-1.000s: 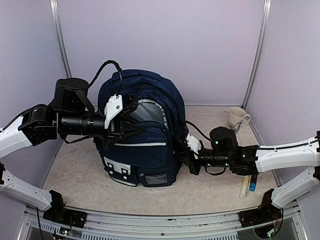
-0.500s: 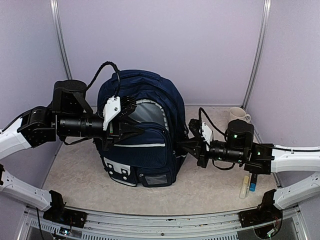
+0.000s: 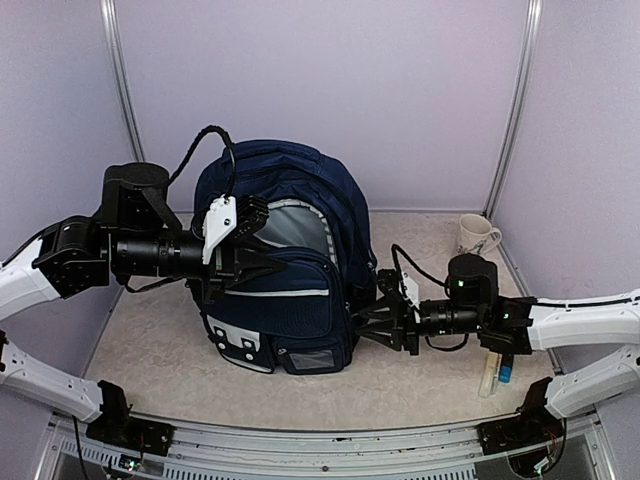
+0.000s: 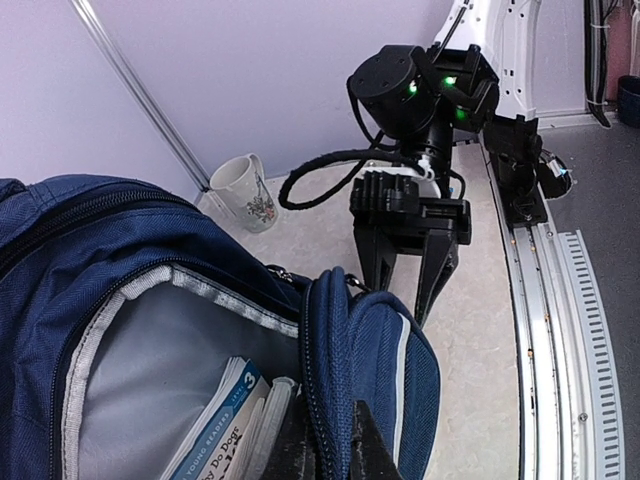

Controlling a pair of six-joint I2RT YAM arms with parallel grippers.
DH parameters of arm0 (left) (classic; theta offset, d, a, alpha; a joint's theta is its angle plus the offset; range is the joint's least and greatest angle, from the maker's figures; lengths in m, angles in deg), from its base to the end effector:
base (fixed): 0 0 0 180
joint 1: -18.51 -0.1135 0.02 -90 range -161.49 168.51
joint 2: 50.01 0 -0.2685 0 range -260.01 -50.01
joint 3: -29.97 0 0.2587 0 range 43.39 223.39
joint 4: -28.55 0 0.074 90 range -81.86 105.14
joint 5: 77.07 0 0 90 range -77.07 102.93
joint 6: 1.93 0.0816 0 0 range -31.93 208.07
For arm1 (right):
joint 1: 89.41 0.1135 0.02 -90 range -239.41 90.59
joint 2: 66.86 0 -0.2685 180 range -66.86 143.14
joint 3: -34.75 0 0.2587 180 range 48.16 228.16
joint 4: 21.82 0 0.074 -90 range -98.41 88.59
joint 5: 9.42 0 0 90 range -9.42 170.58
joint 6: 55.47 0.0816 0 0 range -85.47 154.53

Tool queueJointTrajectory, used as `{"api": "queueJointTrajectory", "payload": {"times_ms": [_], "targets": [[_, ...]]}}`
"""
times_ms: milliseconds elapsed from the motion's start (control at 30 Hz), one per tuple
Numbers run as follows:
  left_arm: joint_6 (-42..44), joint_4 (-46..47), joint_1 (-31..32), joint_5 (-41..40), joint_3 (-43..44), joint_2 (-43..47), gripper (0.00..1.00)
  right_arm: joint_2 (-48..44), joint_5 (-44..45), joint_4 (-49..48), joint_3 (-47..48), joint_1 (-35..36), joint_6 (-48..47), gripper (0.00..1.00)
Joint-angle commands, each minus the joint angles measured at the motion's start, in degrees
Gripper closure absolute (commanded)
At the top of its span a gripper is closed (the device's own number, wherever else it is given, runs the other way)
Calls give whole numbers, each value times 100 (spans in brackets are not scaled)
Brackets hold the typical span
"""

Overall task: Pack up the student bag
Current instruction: Place the pen in the lower front pocket of the bag.

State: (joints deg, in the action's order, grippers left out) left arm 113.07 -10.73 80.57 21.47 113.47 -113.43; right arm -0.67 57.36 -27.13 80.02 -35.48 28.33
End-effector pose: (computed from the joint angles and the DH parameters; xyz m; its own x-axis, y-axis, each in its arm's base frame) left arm 0.1247 -0.2609 0.3916 0.2573 0.4068 -0.8765 0.9165 0.1849 0.3548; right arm 0.1487 0.2588 0.2267 -0.0531 -0.2415 -0.9689 -0.9779 0.2093 0.0015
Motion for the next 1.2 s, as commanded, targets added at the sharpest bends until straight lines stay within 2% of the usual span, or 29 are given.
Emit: {"api": "queueJointTrajectory", "payload": {"times_ms": [0,133,267,433,467,600,667,800,967,1167], "targets": [[-91,-65,5,77,-81,-50,100,457,-1057,-405,202,-330,294,65],[-119,-146,22,59,-17,-92,100,759,-1055,-119,474,-510,358,62],[-122,-132,42,55,-11,-89,100,889,-1271,-400,425,-653,487,56],[-117,-98,49,79,7,-168,100,1215,-1487,-508,649,-649,533,54],[-110,-94,59,86,20,-186,100,1266,-1541,-526,683,-653,551,56],[-98,-109,77,101,69,-245,100,1320,-1940,-738,702,-654,731,83],[-81,-138,87,108,75,-253,100,1238,-2013,-850,633,-648,820,89],[-52,-142,87,110,45,-258,100,904,-1830,-828,396,-649,829,94],[-24,-123,82,121,23,-263,100,496,-1376,-465,256,-647,720,95],[-30,-94,89,155,22,-288,100,440,-1345,-494,263,-650,851,100]]}}
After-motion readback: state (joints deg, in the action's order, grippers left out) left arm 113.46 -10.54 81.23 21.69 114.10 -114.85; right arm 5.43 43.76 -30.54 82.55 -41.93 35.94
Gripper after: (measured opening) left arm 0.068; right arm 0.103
